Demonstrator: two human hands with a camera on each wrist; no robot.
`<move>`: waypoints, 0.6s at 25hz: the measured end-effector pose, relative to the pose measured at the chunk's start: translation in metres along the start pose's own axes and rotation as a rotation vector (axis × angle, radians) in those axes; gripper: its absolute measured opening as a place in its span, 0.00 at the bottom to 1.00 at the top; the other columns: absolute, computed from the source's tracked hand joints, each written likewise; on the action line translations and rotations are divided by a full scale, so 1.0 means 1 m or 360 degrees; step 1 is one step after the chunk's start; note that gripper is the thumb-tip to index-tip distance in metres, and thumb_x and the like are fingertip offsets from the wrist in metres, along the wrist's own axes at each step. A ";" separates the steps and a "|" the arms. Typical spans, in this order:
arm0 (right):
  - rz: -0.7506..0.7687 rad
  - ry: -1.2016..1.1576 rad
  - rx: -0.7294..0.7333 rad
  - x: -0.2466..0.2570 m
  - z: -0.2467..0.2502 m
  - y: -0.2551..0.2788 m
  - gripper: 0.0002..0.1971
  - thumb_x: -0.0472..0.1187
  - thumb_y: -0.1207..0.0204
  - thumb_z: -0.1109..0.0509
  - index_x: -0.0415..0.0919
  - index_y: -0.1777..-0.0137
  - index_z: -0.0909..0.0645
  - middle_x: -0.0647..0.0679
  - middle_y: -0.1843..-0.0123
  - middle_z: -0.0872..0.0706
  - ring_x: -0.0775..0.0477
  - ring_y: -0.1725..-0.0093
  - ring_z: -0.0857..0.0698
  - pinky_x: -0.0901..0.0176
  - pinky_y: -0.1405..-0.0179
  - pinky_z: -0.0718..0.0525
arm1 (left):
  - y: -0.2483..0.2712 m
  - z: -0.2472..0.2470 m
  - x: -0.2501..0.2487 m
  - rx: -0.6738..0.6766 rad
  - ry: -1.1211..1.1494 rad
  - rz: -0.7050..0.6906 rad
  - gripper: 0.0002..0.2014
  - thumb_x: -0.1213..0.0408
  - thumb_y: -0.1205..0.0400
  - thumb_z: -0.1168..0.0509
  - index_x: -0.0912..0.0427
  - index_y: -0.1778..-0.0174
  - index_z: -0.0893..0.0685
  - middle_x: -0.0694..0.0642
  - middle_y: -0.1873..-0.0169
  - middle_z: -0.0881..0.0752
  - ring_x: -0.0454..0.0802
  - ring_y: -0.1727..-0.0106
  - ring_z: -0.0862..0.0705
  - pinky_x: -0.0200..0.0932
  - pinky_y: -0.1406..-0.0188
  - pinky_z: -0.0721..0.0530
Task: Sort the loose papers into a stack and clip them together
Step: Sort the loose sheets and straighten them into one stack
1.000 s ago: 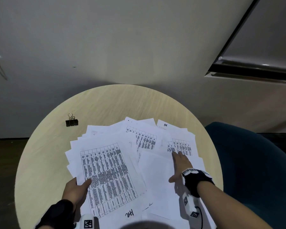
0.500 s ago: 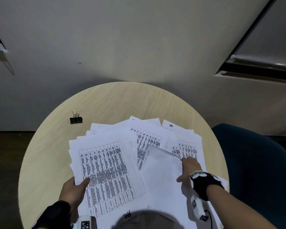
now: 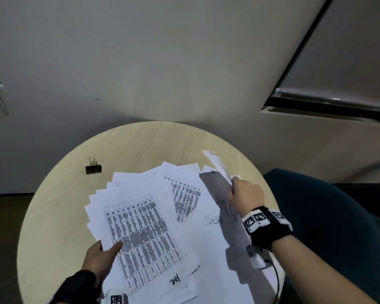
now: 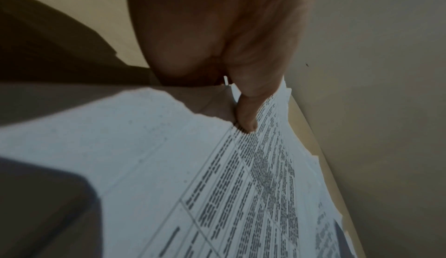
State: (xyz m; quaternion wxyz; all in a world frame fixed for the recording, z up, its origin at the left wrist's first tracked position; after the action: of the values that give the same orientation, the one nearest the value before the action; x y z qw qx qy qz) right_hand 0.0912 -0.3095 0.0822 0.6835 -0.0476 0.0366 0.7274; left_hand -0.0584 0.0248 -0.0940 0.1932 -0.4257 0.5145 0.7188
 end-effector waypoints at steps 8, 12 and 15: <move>0.0635 -0.0502 0.0753 0.201 -0.073 0.096 0.11 0.42 0.18 0.38 0.37 0.41 0.21 0.36 0.46 0.15 0.35 0.46 0.14 0.49 0.52 0.20 | 0.030 -0.011 -0.021 0.0202 0.0219 -0.0032 0.17 0.60 0.20 0.30 0.72 0.46 0.18 0.64 0.46 0.13 0.57 0.41 0.17 0.45 0.44 0.28; 0.0637 -0.1065 0.1076 0.200 -0.083 0.107 0.20 0.59 0.27 0.39 0.47 0.45 0.19 0.52 0.56 0.15 0.46 0.54 0.16 0.56 0.47 0.17 | 0.021 -0.002 -0.015 0.0096 0.0133 0.0030 0.11 0.61 0.20 0.30 0.67 0.51 0.17 0.45 0.83 0.18 0.45 0.80 0.23 0.35 0.77 0.29; 0.0194 -0.1045 0.0808 0.145 -0.108 0.072 0.19 0.54 0.22 0.39 0.50 0.34 0.21 0.51 0.38 0.16 0.49 0.38 0.18 0.56 0.34 0.21 | -0.005 0.001 0.005 0.0069 0.0039 0.0062 0.15 0.61 0.26 0.24 0.67 0.51 0.16 0.51 0.81 0.21 0.49 0.82 0.31 0.36 0.76 0.34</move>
State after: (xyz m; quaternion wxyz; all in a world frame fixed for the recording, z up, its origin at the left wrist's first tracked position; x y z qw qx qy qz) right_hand 0.0123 -0.1826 -0.0428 0.6046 0.3590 -0.0026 0.7110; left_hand -0.0578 0.0267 -0.1011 0.1820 -0.4201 0.5406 0.7058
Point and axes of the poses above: each hand's wrist, its own y-axis away from the middle knuckle, its own z-axis out of the back of the hand, x = y × z, the point moved 3 cm from there along -y, towards the middle knuckle
